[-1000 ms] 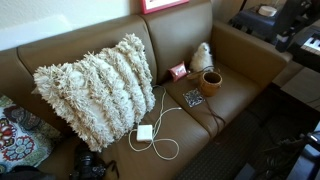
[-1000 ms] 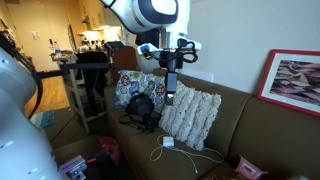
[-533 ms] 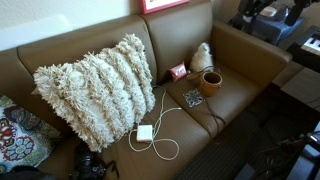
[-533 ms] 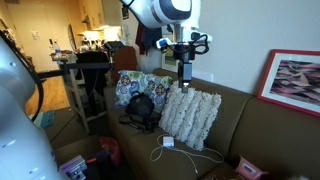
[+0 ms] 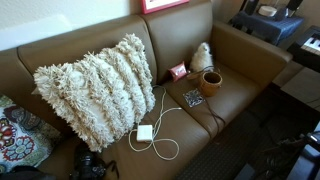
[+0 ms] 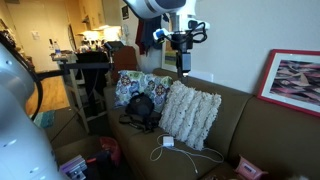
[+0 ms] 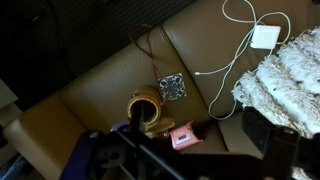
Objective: Move the brown bag slightly to the left
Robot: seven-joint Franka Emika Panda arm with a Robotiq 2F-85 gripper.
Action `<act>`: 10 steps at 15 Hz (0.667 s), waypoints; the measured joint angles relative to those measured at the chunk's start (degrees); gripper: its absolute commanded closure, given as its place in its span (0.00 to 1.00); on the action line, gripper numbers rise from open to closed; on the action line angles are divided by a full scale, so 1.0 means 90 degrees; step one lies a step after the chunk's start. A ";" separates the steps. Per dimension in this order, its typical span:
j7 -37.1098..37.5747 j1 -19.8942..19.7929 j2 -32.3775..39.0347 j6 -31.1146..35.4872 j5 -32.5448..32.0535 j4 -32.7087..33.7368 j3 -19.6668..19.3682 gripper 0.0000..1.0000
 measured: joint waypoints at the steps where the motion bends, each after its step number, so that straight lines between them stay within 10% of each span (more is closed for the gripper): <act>1: 0.0000 0.0001 -0.0216 0.0011 -0.0010 -0.0168 -0.0001 0.00; 10: -0.0044 -0.0322 -0.0574 0.0010 -0.0170 -0.0600 -0.0366 0.00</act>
